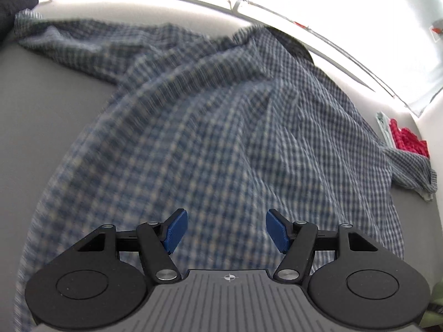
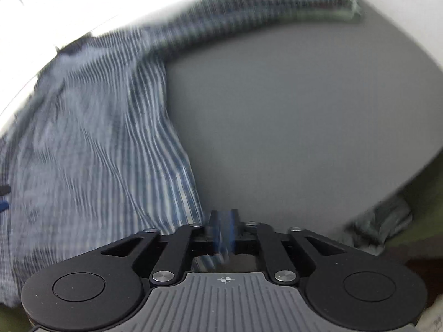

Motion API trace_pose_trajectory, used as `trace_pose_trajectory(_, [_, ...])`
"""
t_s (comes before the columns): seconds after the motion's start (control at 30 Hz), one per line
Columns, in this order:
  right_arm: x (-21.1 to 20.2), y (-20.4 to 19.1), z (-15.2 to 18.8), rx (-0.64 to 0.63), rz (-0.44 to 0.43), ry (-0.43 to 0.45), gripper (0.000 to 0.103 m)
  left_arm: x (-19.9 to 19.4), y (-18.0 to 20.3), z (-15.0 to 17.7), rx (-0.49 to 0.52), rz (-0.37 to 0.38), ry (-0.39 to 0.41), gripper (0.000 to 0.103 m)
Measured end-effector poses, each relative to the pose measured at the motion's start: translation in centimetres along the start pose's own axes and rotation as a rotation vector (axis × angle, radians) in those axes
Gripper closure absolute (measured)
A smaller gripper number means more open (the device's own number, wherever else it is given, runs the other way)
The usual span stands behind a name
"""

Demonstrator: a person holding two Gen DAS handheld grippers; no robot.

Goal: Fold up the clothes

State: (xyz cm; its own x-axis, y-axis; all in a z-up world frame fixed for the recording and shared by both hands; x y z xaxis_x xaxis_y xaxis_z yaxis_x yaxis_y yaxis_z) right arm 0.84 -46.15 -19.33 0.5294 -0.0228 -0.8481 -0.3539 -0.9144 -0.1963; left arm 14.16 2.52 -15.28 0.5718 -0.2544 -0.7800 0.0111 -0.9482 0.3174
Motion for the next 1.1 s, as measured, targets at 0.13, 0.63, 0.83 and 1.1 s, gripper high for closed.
trace_pose_trajectory(0.13, [2.1, -3.7, -5.0, -0.106, -0.083, 0.053, 0.04, 0.6, -1.5, -4.3, 0.012, -0.131, 0.09, 0.036])
trace_pose_trajectory(0.63, [14.0, -22.9, -11.8, -0.341, -0.376, -0.014, 0.034, 3.0, -20.5, -14.5, -0.56, -0.452, 0.266, 0.033])
trace_pose_trajectory(0.83, [15.0, -26.9, -9.3, -0.354, -0.314, -0.079, 0.034, 2.8, -30.1, -17.1, -0.647, -0.482, 0.279, 0.027])
trace_pose_trajectory(1.1, [15.0, -30.2, -6.0, -0.289, -0.253, -0.118, 0.034, 6.4, -32.6, -21.3, -0.555, -0.387, 0.214, 0.034])
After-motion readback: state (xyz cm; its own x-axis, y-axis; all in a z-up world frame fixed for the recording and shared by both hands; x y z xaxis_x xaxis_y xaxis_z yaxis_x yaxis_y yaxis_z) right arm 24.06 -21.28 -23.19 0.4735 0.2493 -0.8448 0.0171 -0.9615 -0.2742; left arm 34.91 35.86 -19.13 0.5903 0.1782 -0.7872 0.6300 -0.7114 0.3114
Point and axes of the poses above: each gripper's, at about its wrist camera, not at the fingertips, and x roughly the way its jaws point, y to its right, z to its underside, the point moved 4 cm from there along x, roughly the way its jaws point, and after that the axes turned 6 degrees about y, right-handed, at the moved point
